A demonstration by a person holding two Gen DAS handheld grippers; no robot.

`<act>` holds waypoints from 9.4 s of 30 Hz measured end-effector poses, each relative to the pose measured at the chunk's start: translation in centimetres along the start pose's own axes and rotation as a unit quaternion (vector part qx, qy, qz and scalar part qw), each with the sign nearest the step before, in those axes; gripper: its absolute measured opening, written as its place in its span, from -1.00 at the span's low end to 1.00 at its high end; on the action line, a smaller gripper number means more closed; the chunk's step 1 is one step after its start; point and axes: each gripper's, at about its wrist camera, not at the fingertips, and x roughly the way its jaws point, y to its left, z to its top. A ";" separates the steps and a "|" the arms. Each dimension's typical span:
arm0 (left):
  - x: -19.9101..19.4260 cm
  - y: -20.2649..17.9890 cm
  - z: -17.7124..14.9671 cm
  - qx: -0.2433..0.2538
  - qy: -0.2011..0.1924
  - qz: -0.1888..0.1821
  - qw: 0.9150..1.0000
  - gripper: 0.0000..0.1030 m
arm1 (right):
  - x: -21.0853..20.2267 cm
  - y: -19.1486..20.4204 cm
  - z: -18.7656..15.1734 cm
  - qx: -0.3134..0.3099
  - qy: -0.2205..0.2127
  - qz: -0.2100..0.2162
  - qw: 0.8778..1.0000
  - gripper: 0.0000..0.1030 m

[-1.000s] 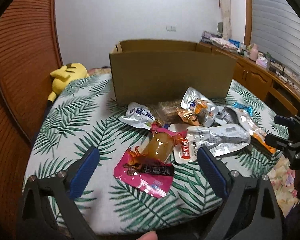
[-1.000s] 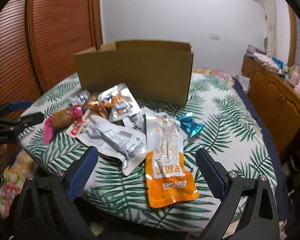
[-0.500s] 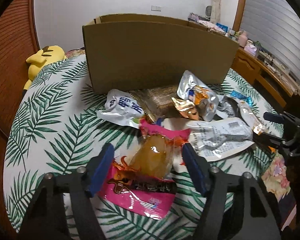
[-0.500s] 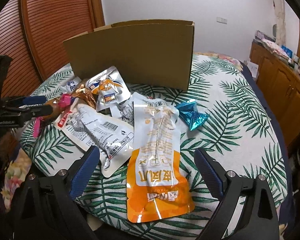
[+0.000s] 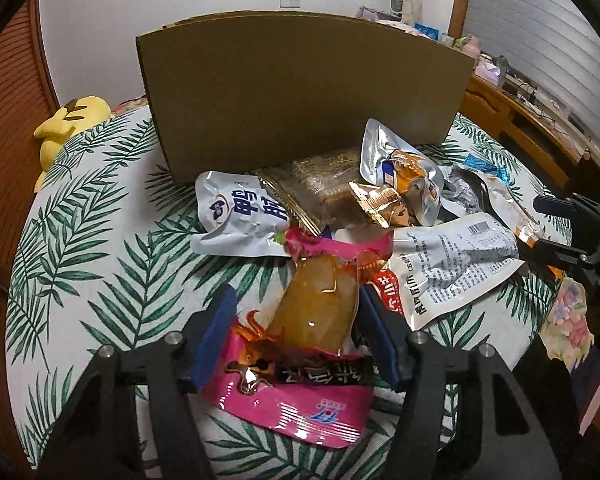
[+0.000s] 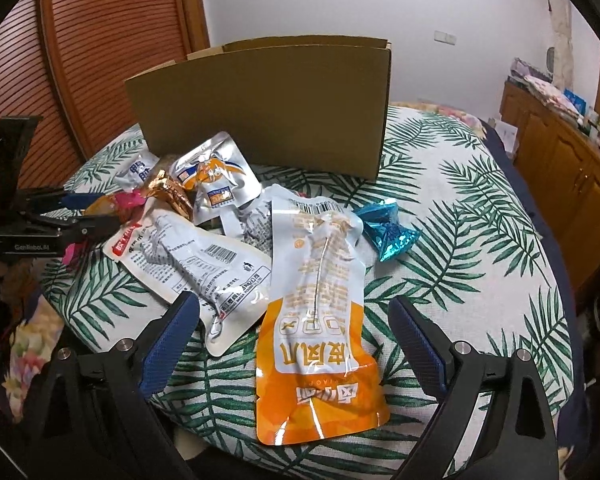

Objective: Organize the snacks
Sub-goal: 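Grasp the pink jelly pack with the left tool while the right tool grasps the orange-white sausage pack, then lift both held packs and carry them over the cardboard box, then open the left tool over the box while the right tool drops its sausage pack in, then move the right tool to the blue foil candy and the left tool to a white packet, then grasp the blue foil candy with the right tool while the left tool grasps the white packet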

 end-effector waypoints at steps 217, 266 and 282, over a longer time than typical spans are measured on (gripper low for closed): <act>-2.7 -7.8 0.1 -0.064 -0.055 -0.019 0.996 0.09 | 5.1 -6.8 4.3 -0.025 0.037 -0.030 0.999 -0.21; -4.4 -6.9 -3.3 -0.175 0.004 -0.022 0.984 0.12 | 5.3 -7.2 3.9 -0.016 0.021 -0.028 0.999 -0.20; -0.9 -3.7 -1.0 -0.272 -0.006 -0.019 0.962 0.13 | 5.3 -7.2 3.9 -0.015 0.021 -0.029 0.999 -0.19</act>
